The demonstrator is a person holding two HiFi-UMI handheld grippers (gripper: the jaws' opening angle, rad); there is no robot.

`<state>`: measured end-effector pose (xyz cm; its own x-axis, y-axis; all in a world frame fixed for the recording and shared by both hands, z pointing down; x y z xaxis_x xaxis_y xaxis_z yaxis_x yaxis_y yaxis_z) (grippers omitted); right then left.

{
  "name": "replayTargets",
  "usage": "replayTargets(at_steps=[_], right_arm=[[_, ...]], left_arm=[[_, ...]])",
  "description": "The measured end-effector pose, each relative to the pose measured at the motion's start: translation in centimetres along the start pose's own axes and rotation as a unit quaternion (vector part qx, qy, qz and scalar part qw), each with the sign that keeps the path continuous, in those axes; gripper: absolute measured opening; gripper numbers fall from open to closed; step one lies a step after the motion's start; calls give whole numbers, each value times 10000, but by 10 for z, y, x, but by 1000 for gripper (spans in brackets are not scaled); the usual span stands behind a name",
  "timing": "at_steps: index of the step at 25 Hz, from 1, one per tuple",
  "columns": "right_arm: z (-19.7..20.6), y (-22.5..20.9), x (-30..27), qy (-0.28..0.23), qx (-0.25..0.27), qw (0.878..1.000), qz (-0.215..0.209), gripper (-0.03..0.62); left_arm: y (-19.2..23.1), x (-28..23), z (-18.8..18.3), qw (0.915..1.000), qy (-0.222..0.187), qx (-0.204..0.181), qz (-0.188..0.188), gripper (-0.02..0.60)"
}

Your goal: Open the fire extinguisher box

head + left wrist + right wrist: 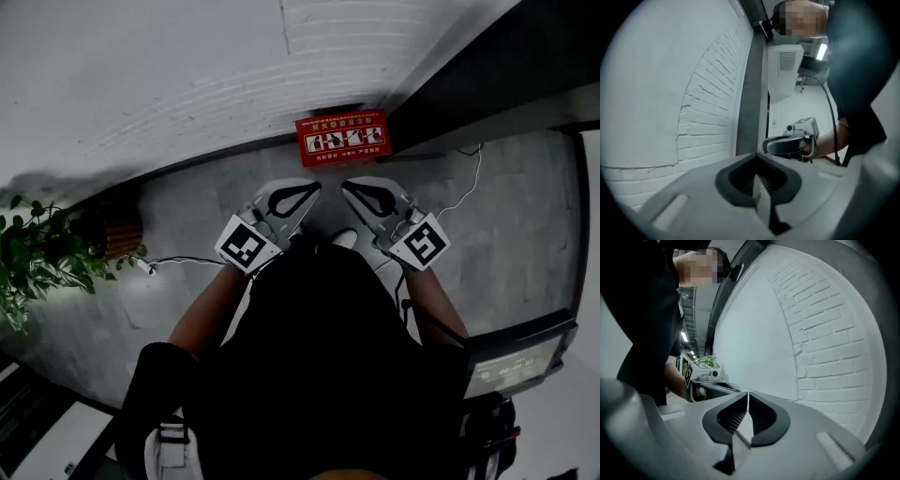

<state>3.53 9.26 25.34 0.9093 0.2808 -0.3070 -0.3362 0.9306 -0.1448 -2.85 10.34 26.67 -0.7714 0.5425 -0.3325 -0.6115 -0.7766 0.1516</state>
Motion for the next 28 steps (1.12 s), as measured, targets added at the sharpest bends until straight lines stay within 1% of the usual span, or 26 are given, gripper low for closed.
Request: replayTargets(at_steps=[4, 7, 9, 11, 13, 15, 17, 19, 21, 24, 25, 26, 28], right_arm=[[19, -29, -16, 176, -25, 9998, 133, 11], [58, -62, -36, 423, -320, 9984, 190, 11], [94, -85, -49, 535, -700, 9957, 289, 16], [133, -110, -61, 538, -1172, 9907, 441, 39], [170, -135, -72, 567, -1698, 9823, 549, 54], [209, -158, -83, 623, -2206, 9709, 688, 74], [253, -175, -90, 649, -2764, 9547, 894, 95], [299, -187, -94, 658, -3338, 9335, 1136, 125], [345, -197, -96, 678, -3882, 9087, 1375, 149], [405, -205, -99, 654, -4672, 8654, 1690, 181], [422, -207, -101, 637, -4891, 8519, 1761, 183], [438, -210, -103, 610, -5079, 8404, 1790, 186], [466, -217, -110, 523, -5385, 8222, 1770, 195]], left_arm=[[21, -15, 10, 10000, 17, -85, -17, 0], [42, -36, 32, 9999, 125, 58, -23, 0], [54, -49, 52, 9995, 244, 194, -33, 0], [68, -64, 74, 9992, 306, 252, -76, 0], [84, -83, 98, 9991, 271, 293, -147, 0], [97, -100, 123, 9983, 331, 458, -174, 0], [104, -116, 151, 9969, 500, 592, -150, 0], [108, -133, 183, 9951, 718, 664, -122, 0], [112, -150, 212, 9931, 890, 753, -105, 0], [115, -169, 246, 9900, 1043, 949, -34, 0], [116, -174, 255, 9891, 1081, 1004, -11, 0], [116, -178, 263, 9882, 1115, 1047, 3, 0], [117, -185, 277, 9872, 1180, 1070, 33, 0]])
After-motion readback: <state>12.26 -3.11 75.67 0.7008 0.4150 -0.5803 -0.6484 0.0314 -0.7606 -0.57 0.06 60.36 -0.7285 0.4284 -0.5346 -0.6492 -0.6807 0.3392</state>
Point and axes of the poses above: the fingertips, and each gripper's own axes: x backward along the fingers, y to its left, z out of its underside, the point moved 2 cm from there along x, backward along the fingers, and after that the axes turned 12 degrees about y, right-handed, at the moved point
